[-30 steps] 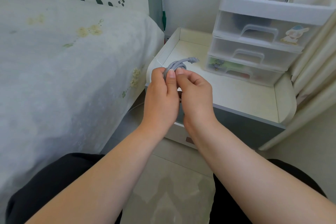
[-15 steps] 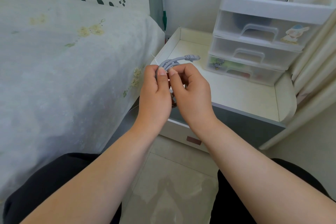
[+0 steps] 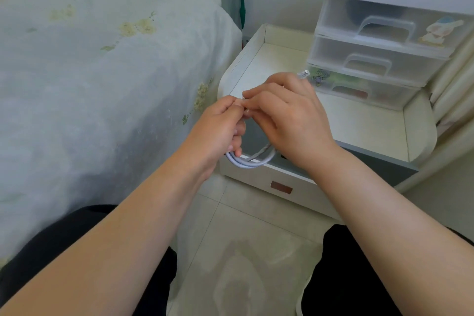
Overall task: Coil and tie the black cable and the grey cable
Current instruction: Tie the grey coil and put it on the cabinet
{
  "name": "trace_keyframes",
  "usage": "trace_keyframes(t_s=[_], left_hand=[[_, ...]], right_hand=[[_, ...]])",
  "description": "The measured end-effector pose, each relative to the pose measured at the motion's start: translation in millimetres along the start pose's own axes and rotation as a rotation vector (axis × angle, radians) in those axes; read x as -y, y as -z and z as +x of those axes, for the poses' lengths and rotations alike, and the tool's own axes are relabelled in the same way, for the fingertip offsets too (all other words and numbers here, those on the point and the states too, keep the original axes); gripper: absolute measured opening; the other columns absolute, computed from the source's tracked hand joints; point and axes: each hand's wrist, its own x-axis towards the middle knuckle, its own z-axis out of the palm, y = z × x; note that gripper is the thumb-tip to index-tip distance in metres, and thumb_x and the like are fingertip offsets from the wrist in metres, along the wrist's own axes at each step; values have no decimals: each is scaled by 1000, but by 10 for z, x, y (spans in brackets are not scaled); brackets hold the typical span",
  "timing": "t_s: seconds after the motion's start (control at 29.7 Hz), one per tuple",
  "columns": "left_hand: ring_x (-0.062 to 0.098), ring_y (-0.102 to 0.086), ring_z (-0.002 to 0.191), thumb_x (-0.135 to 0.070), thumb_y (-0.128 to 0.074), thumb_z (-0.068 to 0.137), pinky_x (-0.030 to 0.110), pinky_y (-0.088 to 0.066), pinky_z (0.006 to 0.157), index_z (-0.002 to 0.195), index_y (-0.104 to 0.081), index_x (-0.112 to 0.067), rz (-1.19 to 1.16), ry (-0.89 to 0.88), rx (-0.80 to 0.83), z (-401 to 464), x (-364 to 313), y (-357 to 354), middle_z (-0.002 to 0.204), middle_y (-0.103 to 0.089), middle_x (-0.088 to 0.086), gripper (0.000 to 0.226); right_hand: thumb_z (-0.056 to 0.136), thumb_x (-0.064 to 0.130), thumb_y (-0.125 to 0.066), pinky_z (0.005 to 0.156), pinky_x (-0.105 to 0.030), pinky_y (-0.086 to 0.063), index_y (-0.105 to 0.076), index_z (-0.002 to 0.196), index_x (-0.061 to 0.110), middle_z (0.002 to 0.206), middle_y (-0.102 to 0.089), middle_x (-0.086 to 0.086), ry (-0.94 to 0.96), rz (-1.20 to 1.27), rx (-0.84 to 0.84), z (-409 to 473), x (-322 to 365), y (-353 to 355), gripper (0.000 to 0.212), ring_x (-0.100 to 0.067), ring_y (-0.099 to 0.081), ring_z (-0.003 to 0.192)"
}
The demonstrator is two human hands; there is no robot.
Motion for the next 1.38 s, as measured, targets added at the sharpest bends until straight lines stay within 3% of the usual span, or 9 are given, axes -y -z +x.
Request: trace_keyframes(t_s=[0.24, 0.47, 0.61, 0.77, 0.84, 0.91, 1.01, 1.24, 1.38], left_hand=[[7, -30, 34, -25, -36, 103, 28, -38, 47, 81, -54, -18, 91, -47, -53, -43, 55, 27, 49, -38, -13, 29], [6, -40, 48, -25, -39, 101, 25, -39, 52, 83, -58, -20, 579, -96, 11, -18, -14, 213, 62, -44, -7, 26], [11, -45, 65, -27, -41, 100, 25, -34, 56, 87, -59, -17, 818, -74, 116, -26, -96, 320, 72, -51, -3, 24], [18, -57, 85, -27, -41, 100, 30, -43, 72, 86, -59, -21, 989, -21, 253, -41, -81, 391, 91, -63, 2, 23], [16, -60, 87, -28, -42, 100, 27, -47, 76, 94, -62, -17, 982, -12, 281, -47, -57, 418, 92, -66, 1, 24], [-1, -55, 65, -27, -42, 100, 11, -42, 55, 92, -62, -20, 915, -9, 286, -70, -42, 438, 76, -60, -10, 23], [-1, -43, 41, -28, -41, 101, 17, -41, 47, 89, -60, -25, 795, -3, 320, -90, -8, 453, 67, -50, -8, 22], [10, -30, 42, -25, -45, 101, 25, -38, 45, 86, -62, -21, 515, 58, 533, -167, -33, 555, 55, -43, -13, 23], [8, -27, 41, -25, -46, 96, 21, -38, 43, 86, -61, -19, 379, 71, 674, -235, -81, 590, 51, -41, -11, 19]], right_hand=[[86, 9, -60, 70, -37, -47, -69, 81, 9, 85, -72, -1, -160, 190, 51, 1, 64, -12, 10, -26, -60, 83], [84, 22, -65, 70, -43, -49, -69, 84, 17, 81, -66, 0, -420, 433, 261, -13, 78, 9, 7, -21, -58, 73], [84, 18, -66, 71, -33, -50, -67, 82, 13, 111, -65, 1, -348, 483, 316, -42, 85, 12, 6, -19, -63, 85], [86, 20, -62, 65, -40, -49, -65, 85, 11, 85, -63, -2, -151, 317, 405, -121, 89, -37, 10, -22, -56, 78], [88, 21, -58, 64, -37, -46, -63, 86, 11, 81, -61, -2, -95, 280, 422, -152, 110, -56, 11, -22, -52, 79], [90, 22, -53, 64, -34, -43, -61, 89, 10, 81, -60, -2, -68, 286, 431, -167, 136, -51, 14, -20, -49, 79], [93, 26, -46, 65, -32, -42, -57, 93, 13, 83, -59, 1, -82, 332, 447, -193, 160, -30, 18, -17, -48, 79], [93, 21, -48, 66, -14, -39, -52, 88, 15, 79, -54, 9, -172, 543, 436, -191, 264, 50, 9, -6, -47, 73], [93, 25, -47, 65, -18, -45, -49, 87, 21, 77, -61, 13, -245, 683, 475, -171, 355, 206, 7, -6, -57, 73]])
